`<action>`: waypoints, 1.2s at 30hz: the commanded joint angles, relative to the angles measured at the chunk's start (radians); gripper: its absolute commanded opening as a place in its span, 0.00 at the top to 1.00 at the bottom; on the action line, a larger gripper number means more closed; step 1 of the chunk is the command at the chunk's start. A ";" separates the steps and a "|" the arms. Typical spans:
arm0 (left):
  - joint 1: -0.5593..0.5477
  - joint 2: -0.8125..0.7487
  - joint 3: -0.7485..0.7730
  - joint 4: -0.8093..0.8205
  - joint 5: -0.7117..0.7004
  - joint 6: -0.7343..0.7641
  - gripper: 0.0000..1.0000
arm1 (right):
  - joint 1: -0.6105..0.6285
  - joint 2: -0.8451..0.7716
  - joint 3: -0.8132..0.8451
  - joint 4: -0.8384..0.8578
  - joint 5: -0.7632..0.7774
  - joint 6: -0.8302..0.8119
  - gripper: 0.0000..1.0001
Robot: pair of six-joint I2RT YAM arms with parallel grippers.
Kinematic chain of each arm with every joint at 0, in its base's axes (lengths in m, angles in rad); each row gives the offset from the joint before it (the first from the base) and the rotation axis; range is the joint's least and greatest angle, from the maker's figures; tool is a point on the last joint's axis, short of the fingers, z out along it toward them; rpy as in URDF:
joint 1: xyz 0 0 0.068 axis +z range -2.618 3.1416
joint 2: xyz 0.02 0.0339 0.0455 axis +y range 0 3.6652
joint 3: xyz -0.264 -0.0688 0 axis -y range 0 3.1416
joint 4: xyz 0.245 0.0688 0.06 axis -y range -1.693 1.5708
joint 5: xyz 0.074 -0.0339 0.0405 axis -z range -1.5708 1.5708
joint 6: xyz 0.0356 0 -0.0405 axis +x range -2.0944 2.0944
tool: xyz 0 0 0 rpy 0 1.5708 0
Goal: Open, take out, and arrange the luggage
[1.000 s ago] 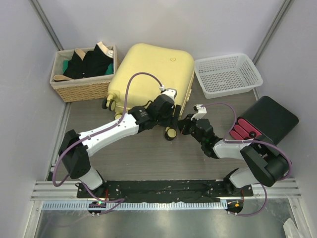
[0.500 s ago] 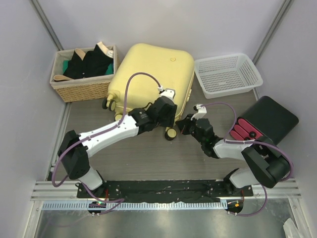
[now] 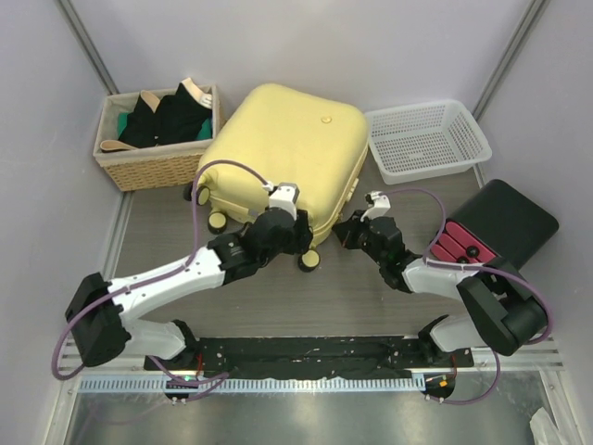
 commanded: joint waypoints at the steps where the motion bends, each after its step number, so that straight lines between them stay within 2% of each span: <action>1: 0.015 -0.159 -0.101 -0.185 -0.216 -0.052 1.00 | -0.052 -0.021 0.042 -0.055 0.119 -0.017 0.99; 6: 0.015 -0.315 -0.187 -0.273 -0.336 -0.105 1.00 | -0.070 -0.032 0.059 -0.095 0.140 -0.032 0.99; 14: 0.021 -0.714 -0.334 -0.310 -0.569 -0.177 1.00 | -0.157 -0.040 0.094 -0.149 0.134 -0.058 0.99; 20: 0.027 -0.893 -0.367 -0.389 -0.642 -0.194 1.00 | -0.249 -0.024 0.135 -0.179 0.080 -0.068 0.99; 25: 0.027 -0.926 -0.354 -0.454 -0.641 -0.193 1.00 | -0.279 -0.040 0.139 -0.181 0.060 -0.078 0.99; 32: 0.027 -0.924 -0.310 -0.501 -0.675 -0.153 1.00 | -0.322 -0.049 0.177 -0.270 0.137 -0.152 0.99; 36: 0.027 -0.912 -0.304 -0.492 -0.664 -0.131 1.00 | -0.394 0.002 0.204 -0.279 0.047 -0.128 0.99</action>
